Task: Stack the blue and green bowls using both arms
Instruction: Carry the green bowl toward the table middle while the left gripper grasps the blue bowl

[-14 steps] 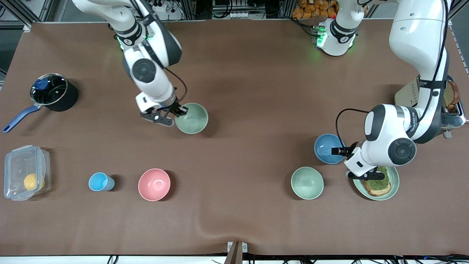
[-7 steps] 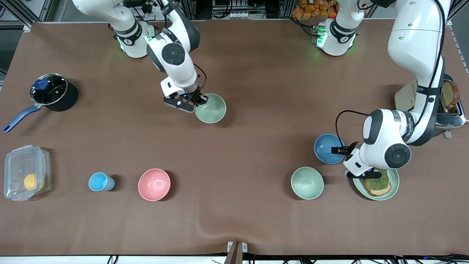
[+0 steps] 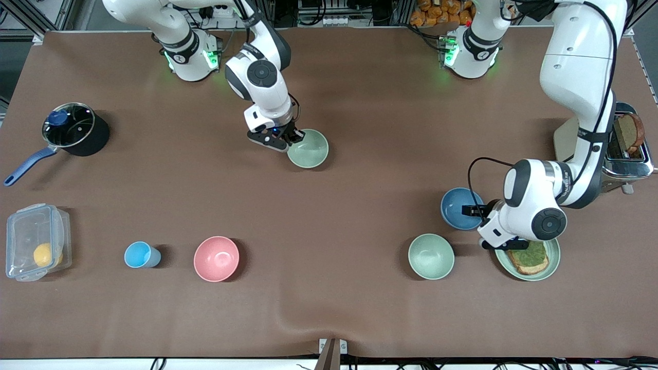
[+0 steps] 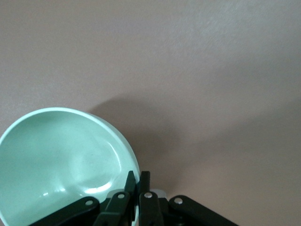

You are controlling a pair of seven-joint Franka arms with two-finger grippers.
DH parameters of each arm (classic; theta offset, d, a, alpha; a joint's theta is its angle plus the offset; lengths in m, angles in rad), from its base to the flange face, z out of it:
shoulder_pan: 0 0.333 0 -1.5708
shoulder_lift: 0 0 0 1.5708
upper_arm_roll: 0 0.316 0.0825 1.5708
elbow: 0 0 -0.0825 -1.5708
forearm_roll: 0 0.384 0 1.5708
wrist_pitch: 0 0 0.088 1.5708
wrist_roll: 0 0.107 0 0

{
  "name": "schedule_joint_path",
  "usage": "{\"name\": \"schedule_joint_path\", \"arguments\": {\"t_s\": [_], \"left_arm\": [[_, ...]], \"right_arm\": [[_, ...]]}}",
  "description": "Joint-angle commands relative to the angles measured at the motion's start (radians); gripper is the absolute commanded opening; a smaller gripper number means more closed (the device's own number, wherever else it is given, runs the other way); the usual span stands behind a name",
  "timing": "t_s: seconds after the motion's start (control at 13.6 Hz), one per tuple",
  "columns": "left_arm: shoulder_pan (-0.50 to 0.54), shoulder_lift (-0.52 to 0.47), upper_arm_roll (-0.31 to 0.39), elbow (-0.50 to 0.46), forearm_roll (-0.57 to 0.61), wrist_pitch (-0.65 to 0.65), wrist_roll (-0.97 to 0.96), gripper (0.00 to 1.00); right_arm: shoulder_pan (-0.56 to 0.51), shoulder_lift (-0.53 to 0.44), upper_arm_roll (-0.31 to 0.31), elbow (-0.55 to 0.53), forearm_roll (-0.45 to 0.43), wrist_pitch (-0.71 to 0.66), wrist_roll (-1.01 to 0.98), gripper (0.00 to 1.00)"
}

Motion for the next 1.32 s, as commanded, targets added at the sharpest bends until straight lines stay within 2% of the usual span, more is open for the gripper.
{"name": "schedule_joint_path", "arguments": {"t_s": [0.0,0.07,0.15,0.29,0.37,0.44,0.59,0.66,0.81,1.03,1.25], "left_arm": [[-0.004,0.008,-0.001,0.005,-0.01,0.023,-0.006,1.0],[-0.004,0.008,-0.001,0.003,-0.01,0.031,-0.006,0.97],[-0.005,0.008,-0.001,0.003,-0.01,0.031,-0.007,0.8],[-0.004,0.008,0.001,0.0,-0.009,0.031,-0.006,0.39],[-0.002,0.01,0.001,-0.002,-0.009,0.032,-0.007,0.24],[-0.004,0.01,0.001,0.0,-0.009,0.031,-0.007,0.15],[-0.005,0.013,-0.001,0.0,-0.013,0.031,-0.017,0.1],[-0.005,0.013,0.001,0.0,-0.01,0.031,-0.02,0.0],[-0.002,0.013,0.001,0.002,-0.003,0.031,0.002,0.0],[0.002,0.002,0.001,0.006,-0.003,0.029,0.003,0.0],[0.01,-0.028,0.005,0.008,-0.003,0.012,0.026,0.0]], "right_arm": [[0.029,0.004,-0.01,0.006,0.007,0.019,0.049,0.05],[0.02,0.004,-0.01,0.006,0.007,0.016,0.052,0.58],[0.012,0.002,-0.01,0.007,0.007,0.007,0.053,1.0],[0.008,0.002,-0.01,0.013,0.008,0.007,0.053,1.0],[0.006,0.002,-0.01,0.025,0.018,0.008,0.053,1.0],[0.003,0.004,-0.01,0.035,0.039,0.007,0.053,1.0],[-0.006,-0.007,-0.016,0.048,0.086,-0.013,0.043,1.0],[-0.029,-0.01,-0.014,0.065,0.1,-0.059,0.044,1.0],[-0.079,-0.01,-0.014,0.102,0.139,-0.143,0.044,1.0],[-0.146,0.002,-0.014,0.102,0.279,-0.174,0.043,1.0],[-0.205,0.008,-0.014,0.102,0.375,-0.219,0.038,1.0]]}}
